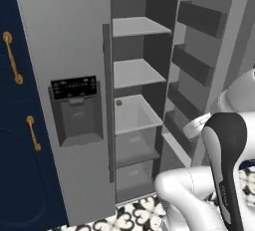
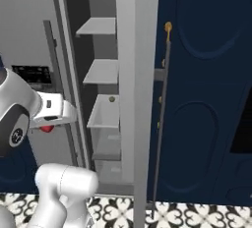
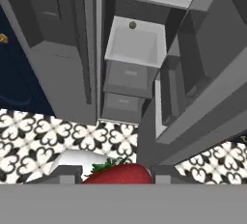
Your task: Take the strawberry from the fridge and place it on top of the pancake, located on the dining counter.
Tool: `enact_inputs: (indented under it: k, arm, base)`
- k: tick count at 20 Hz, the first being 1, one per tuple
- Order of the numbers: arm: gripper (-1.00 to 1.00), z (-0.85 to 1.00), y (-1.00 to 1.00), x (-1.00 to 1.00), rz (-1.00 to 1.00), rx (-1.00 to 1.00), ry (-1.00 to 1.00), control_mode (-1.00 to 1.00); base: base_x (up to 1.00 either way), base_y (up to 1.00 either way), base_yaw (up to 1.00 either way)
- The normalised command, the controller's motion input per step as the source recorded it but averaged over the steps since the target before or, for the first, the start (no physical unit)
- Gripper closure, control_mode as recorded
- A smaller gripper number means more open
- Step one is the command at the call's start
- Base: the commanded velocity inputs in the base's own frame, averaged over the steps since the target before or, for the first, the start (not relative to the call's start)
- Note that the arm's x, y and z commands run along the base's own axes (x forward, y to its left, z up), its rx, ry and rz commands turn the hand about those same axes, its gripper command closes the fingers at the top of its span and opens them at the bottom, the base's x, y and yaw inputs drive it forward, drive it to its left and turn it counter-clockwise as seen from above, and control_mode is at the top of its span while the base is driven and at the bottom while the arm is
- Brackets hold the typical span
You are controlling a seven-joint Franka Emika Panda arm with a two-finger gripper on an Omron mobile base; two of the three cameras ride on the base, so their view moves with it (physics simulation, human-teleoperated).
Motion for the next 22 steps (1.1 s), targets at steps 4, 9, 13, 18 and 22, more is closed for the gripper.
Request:
enact_inputs:
  k: [4, 9, 13, 18, 22]
  arm:
    - [1.00, 0.00, 0.00, 0.00, 0.00, 0.00, 0.00, 1.00]
    - [1.00, 0.00, 0.00, 0.00, 0.00, 0.00, 0.00, 1.00]
    - [1.00, 0.00, 0.00, 0.00, 0.00, 0.00, 0.00, 1.00]
    - [1.00, 0.00, 0.00, 0.00, 0.00, 0.00, 0.00, 1.00]
    - [1.00, 0.00, 0.00, 0.00, 0.00, 0.00, 0.00, 1.00]
  base:
    - [-1.00, 0.04, 0.51]
    - [-0.84, 0.00, 0.85]
    - [-0.97, 0.19, 0.69]
    - [-1.00, 0.42, 0.62]
    - [-0.82, 0.53, 0.74]
